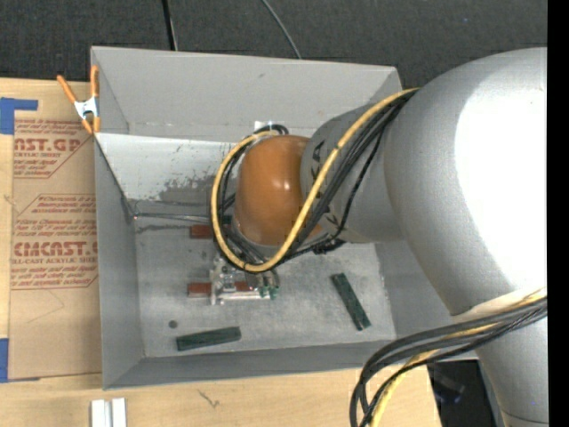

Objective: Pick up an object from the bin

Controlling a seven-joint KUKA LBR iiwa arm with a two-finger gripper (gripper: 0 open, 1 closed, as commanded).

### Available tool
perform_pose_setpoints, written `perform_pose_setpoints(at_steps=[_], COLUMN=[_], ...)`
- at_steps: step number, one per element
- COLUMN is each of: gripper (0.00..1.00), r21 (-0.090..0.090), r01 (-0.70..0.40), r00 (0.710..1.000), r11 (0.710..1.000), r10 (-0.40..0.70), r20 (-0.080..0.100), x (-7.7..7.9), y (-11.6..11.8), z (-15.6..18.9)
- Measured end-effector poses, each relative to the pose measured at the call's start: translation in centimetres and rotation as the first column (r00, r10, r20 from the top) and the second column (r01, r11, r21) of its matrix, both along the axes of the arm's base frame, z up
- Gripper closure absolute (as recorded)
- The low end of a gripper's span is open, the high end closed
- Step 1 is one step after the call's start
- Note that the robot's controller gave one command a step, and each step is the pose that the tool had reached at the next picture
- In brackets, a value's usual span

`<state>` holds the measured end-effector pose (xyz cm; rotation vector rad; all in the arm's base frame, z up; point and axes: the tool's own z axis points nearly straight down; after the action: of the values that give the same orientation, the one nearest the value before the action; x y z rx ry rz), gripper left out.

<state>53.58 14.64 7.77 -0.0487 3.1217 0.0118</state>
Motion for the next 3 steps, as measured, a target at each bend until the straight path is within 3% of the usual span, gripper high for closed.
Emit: perform_pose_setpoints(at_steps=[1,2,3], gripper=[0.00,1.00,0.00], r21=[-0.003,0.000,-0.004], r01=[-0.002,0.000,-0.002], r00=[1.000,1.000,1.000], r11=[1.000,1.000,1.000], r10=[0.002,0.000,0.002], r20=[-0.018,0.000,-0.019], x=[-0.51,0.00,-0.52], y=[-0.01,-0.01,-0.02], z=[-0.38,0.00,-0.39])
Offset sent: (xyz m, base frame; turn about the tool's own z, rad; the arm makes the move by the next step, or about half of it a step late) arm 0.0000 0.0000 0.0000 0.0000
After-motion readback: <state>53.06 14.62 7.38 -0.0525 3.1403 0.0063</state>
